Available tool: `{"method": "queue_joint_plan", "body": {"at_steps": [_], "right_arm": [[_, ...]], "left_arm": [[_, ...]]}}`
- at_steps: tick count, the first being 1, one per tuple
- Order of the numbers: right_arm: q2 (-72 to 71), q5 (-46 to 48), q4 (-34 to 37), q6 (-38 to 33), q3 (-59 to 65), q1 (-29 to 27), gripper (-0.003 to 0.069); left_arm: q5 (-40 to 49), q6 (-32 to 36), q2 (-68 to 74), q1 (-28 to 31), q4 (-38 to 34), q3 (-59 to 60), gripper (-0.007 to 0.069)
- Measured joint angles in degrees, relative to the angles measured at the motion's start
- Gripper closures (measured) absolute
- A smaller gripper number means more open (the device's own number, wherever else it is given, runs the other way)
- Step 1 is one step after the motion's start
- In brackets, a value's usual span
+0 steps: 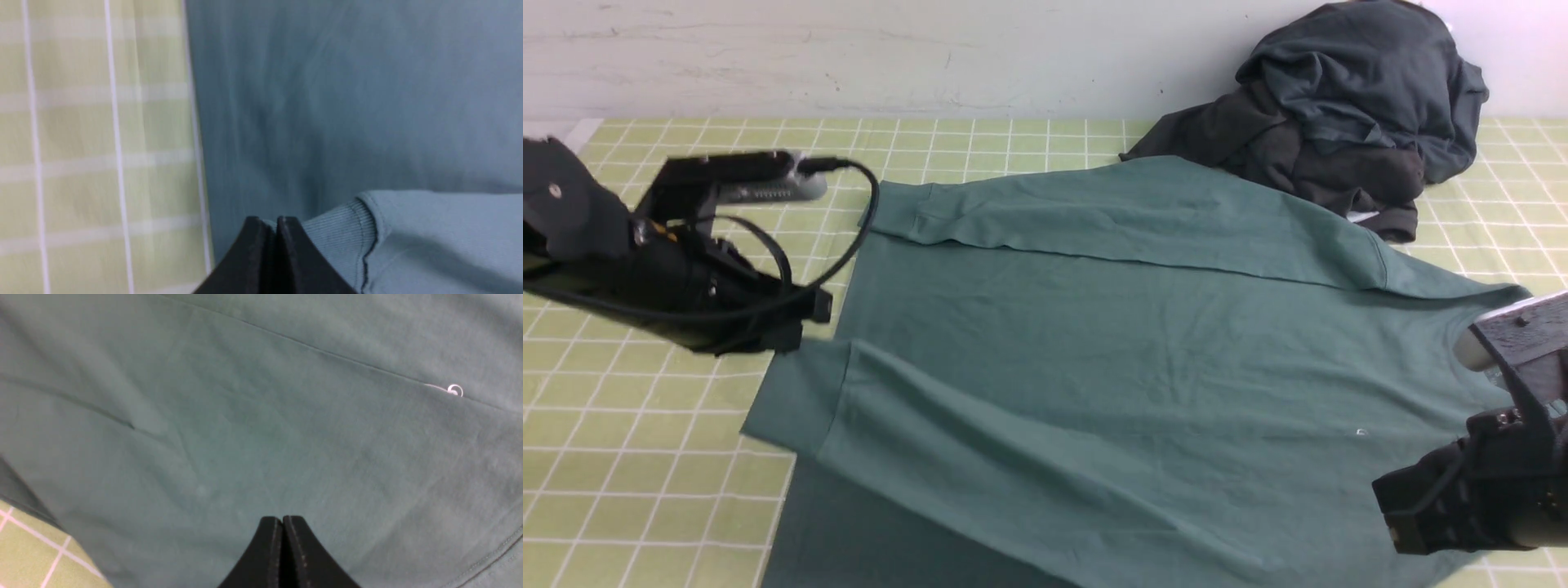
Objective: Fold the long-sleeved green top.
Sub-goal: Use the left arm to drag and place the cuff at the centered position on the left edge of the fabric, then use the left arm to clamp the cuff farthest from it
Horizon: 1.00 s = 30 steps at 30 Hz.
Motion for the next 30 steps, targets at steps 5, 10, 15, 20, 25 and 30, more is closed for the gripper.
{"method": "queue_joint_plan", "body": {"at_steps": [5, 10, 15, 20, 25, 30], "right_arm": [[0.0, 0.0, 0.0, -1.2, 0.0, 0.0, 0.0669], [0.0, 0.0, 0.0, -2.1, 0.0, 0.0, 0.0669], [0.0, 0.0, 0.0, -2.3, 0.0, 0.0, 0.0669], [0.0, -0.4, 0.0, -2.9, 0.0, 0.0, 0.0669], [0.0, -1.4, 0.0, -4.7, 0.0, 0.0, 0.0669], [0.0, -1.5, 0.0, -4.9, 0.0, 0.0, 0.0669]], "left_arm": [[-0.1, 1.0, 3.6, 0.0, -0.4, -7.5, 0.0615], [0.4, 1.1, 15.2, 0.0, 1.0, -16.3, 0.0615], [5.3, 0.6, 27.2, 0.0, 2.8, -28.1, 0.0604], [10.6, -1.0, 36.2, 0.0, 4.8, -41.7, 0.0508], [11.7, -2.8, 44.9, 0.0, 6.9, -55.8, 0.0326], [6.2, -8.8, 54.0, 0.0, 11.5, -65.4, 0.0225]]}}
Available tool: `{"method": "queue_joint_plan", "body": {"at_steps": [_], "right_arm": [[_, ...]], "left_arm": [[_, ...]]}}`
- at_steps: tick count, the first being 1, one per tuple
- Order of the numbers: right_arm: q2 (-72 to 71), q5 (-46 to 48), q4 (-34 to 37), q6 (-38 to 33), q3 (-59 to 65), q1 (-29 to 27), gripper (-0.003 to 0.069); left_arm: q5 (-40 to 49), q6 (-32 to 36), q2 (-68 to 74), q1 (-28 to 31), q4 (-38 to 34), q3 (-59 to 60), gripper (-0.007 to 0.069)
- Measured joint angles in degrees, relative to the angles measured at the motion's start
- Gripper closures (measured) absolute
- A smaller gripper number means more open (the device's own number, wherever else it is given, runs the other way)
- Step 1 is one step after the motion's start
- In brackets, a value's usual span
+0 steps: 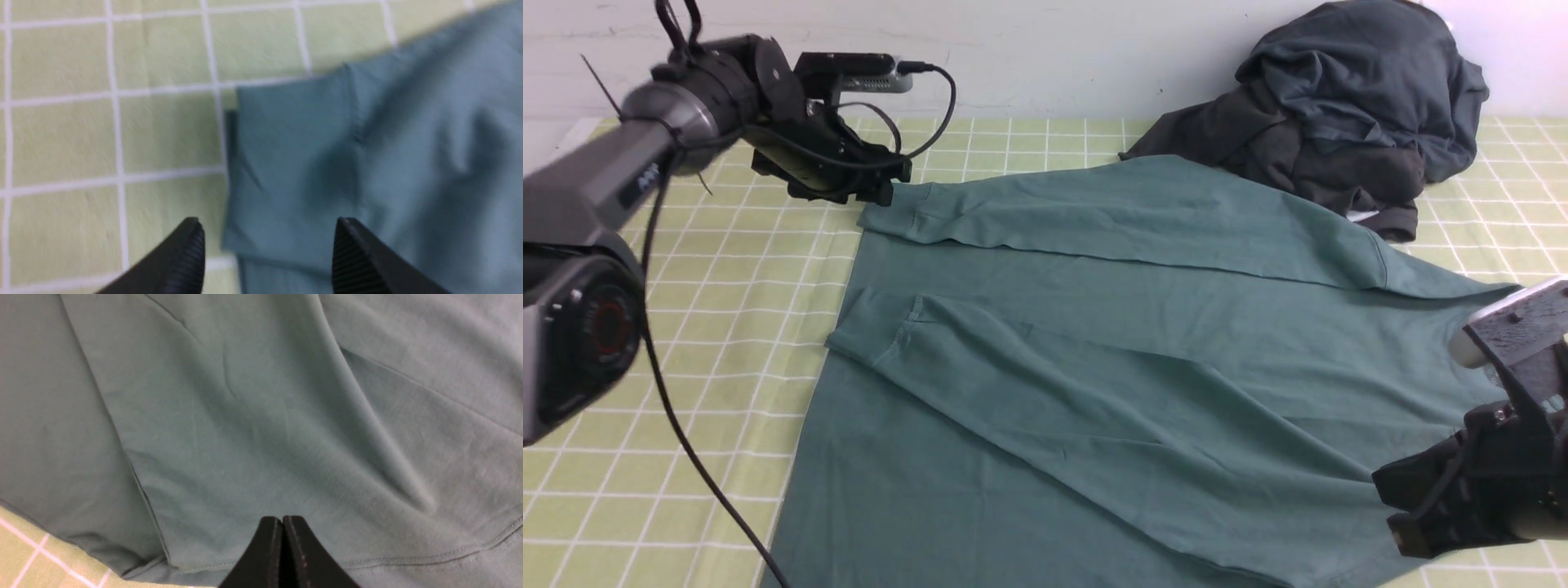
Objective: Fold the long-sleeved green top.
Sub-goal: Use the left arm to clamp the cuff farthest from it, then use the left arm to drag and drop the cuff onto the cuff closest to the left arm
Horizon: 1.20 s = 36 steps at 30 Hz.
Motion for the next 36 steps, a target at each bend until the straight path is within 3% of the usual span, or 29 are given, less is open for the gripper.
{"method": "queue_joint_plan", "body": {"at_steps": [3, 6, 12, 17, 21, 24, 36], "right_arm": [[0.0, 0.0, 0.0, -0.1, 0.0, 0.0, 0.0669], [0.0, 0.0, 0.0, -0.2, 0.0, 0.0, 0.0669], [0.0, -0.1, 0.0, -0.4, 0.0, 0.0, 0.0669], [0.0, 0.0, 0.0, -0.4, 0.0, 0.0, 0.0669], [0.0, 0.6, 0.0, -0.4, 0.0, 0.0, 0.0669], [0.0, 1.1, 0.1, -0.4, 0.0, 0.0, 0.0669], [0.0, 3.8, 2.6, -0.6, 0.0, 0.0, 0.0669]], "left_arm": [[-1.6, -3.0, 3.6, 0.0, 1.2, -2.4, 0.0242], [-1.5, -4.0, 4.8, 0.0, 1.0, -2.7, 0.0316], [1.2, -3.4, 3.9, -0.1, -1.0, -3.2, 0.0585], [8.5, -1.0, -0.2, -0.1, -1.0, -3.2, 0.0598], [24.1, -0.1, -8.1, -0.2, -0.9, -3.3, 0.0598], [27.5, -0.3, -13.4, -0.3, -0.3, -0.1, 0.0598], [28.5, 0.1, -33.9, -2.5, 1.8, 40.7, 0.0598]]}}
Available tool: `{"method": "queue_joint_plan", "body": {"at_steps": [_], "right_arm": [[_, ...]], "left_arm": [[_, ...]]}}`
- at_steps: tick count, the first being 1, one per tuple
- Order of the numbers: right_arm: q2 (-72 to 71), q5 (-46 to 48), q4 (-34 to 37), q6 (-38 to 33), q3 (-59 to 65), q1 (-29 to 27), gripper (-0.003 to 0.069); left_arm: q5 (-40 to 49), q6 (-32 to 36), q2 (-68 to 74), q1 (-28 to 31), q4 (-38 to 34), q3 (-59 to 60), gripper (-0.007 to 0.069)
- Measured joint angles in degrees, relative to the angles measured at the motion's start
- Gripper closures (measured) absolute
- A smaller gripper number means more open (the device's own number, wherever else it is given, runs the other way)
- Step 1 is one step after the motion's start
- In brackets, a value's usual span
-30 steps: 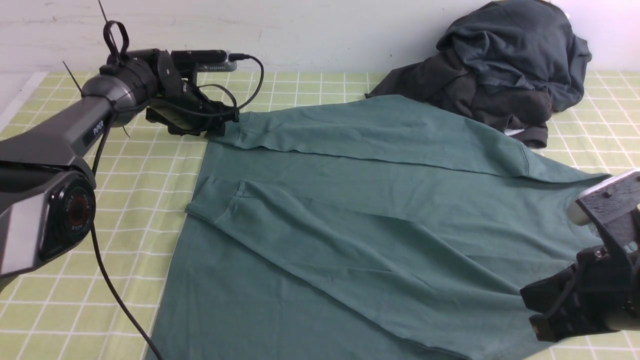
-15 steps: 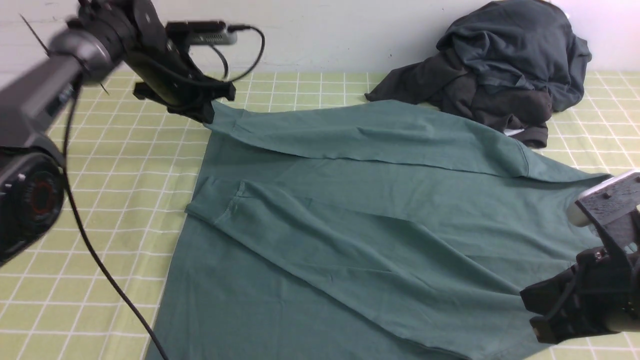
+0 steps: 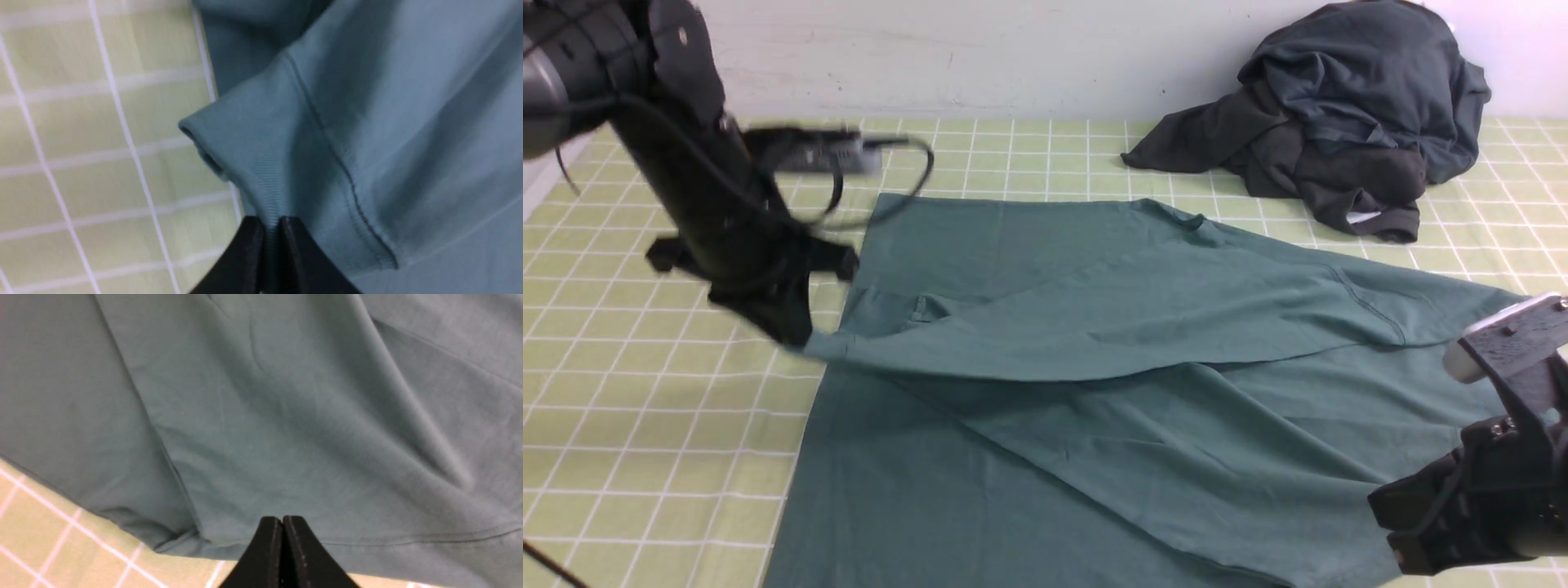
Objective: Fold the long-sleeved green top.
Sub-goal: Use the left arm to drag and drop the cuff onto the cuff closest to the left arm, then use both arms simultaneously to clamp the lower edge of the clothing fabric
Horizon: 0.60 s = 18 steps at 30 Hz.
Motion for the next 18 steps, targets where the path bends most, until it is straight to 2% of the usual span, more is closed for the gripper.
{"method": "queue_joint_plan", "body": {"at_steps": [5, 9, 10, 12, 13, 16, 18], "right_arm": [[0.0, 1.6, 3.6, -2.1, -0.5, 0.0, 0.0669], [0.0, 3.5, 5.7, -4.6, -0.6, 0.0, 0.0669], [0.0, 3.6, 5.7, -4.7, -0.6, 0.0, 0.0669], [0.0, 4.9, 6.3, -6.0, -0.6, 0.0, 0.0669], [0.0, 5.2, 6.3, -6.0, -0.6, 0.0, 0.0669], [0.0, 6.1, 6.5, -6.9, -0.6, 0.0, 0.0669], [0.0, 6.1, 7.5, -7.3, -0.6, 0.0, 0.0669]], "left_arm": [[-1.9, 0.7, -0.3, -2.7, 3.6, 5.5, 0.0567], [-2.0, 0.7, -1.1, -4.1, 5.1, 5.7, 0.0458], [-1.9, 0.7, -1.2, -4.1, 5.1, 5.7, 0.0452], [-1.6, 0.6, -3.4, -5.5, 5.4, 7.4, 0.0377], [-1.6, 0.6, -3.6, -5.5, 5.4, 7.7, 0.0373], [-1.6, 1.0, -9.5, -8.8, 4.9, 14.5, 0.0343], [-1.6, 4.6, -14.0, -12.0, 4.7, 22.1, 0.0342]]}}
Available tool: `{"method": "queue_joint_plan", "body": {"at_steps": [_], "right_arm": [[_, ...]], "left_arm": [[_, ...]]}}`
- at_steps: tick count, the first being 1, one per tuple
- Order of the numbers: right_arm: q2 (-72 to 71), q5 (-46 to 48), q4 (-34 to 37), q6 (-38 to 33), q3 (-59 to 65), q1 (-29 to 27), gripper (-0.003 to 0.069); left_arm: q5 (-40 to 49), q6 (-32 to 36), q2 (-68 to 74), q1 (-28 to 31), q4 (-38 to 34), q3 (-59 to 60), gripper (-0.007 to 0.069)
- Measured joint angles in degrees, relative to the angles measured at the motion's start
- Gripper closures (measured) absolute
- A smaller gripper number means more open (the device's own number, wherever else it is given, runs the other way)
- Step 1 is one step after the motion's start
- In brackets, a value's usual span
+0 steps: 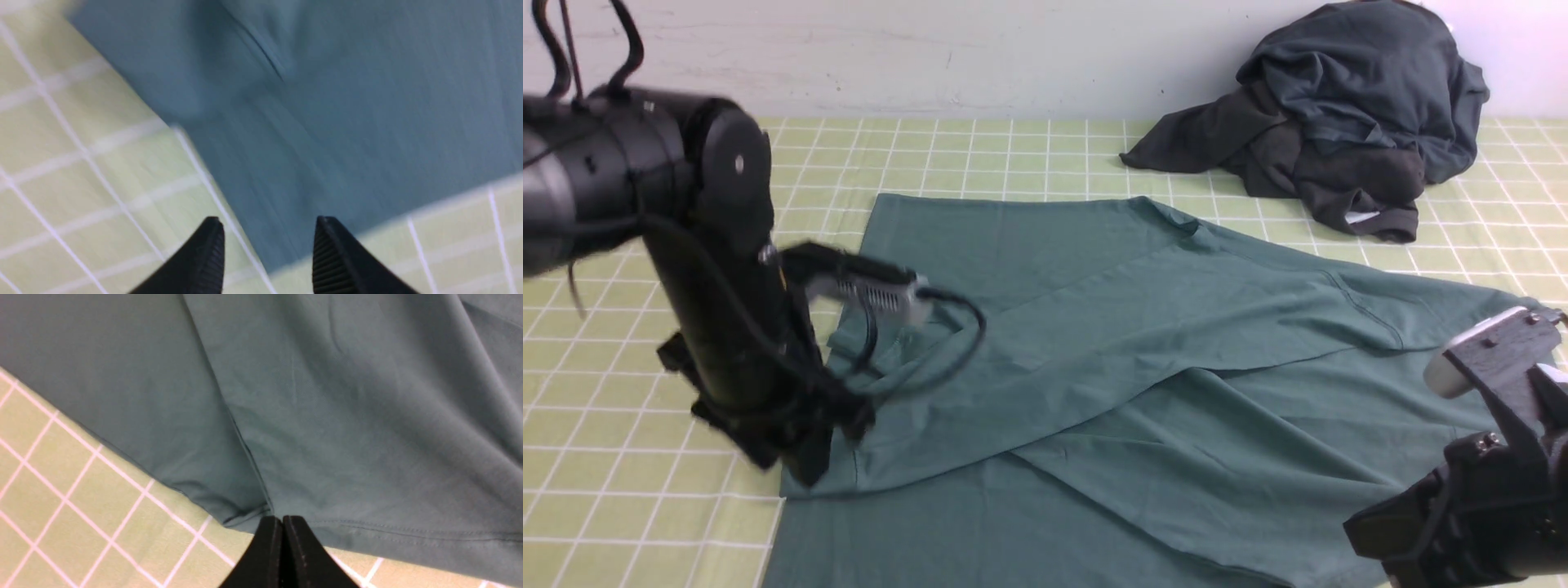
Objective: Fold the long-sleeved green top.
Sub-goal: Use both arms simultaneously to clamp the lower edge of the clothing fabric
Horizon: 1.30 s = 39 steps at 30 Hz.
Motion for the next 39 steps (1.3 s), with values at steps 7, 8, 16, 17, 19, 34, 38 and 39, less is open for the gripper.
{"method": "queue_joint_plan", "body": {"at_steps": [7, 8, 16, 17, 19, 34, 38, 39], "right_arm": [[0.0, 0.0, 3.8, -4.2, 0.0, 0.0, 0.0669], [0.0, 0.0, 4.9, -5.5, 0.0, 0.0, 0.0669], [0.0, 1.1, 8.3, -10.3, 0.0, 0.0, 0.0669], [0.0, 1.1, 8.4, -10.6, 0.0, 0.0, 0.0669], [0.0, 1.4, 8.4, -10.9, 0.0, 0.0, 0.0669], [-1.3, 3.1, 10.8, -16.5, -0.2, 0.0, 0.0669], [-5.5, 4.7, 13.9, -23.3, -1.3, 0.0, 0.0669], [-7.7, 4.7, 15.2, -27.4, -2.0, 0.0, 0.0669]], "left_arm": [[-12.3, 18.7, -5.1, -6.4, 1.2, 15.0, 0.0342], [-15.4, 22.9, -5.0, -6.8, 1.4, 17.2, 0.0342], [-19.6, 36.0, -2.0, -6.9, 1.9, 21.4, 0.035], [-19.6, 36.3, -1.1, -6.9, 1.9, 21.5, 0.0361], [-19.6, 36.5, -0.4, -6.9, 2.2, 21.2, 0.0394], [-22.2, 22.2, -9.5, -6.9, 3.3, 21.5, 0.0628], [-22.2, 20.0, -13.4, -6.9, 3.3, 21.5, 0.0628], [-22.2, 18.7, -15.3, -6.9, 3.3, 21.5, 0.0628]]}}
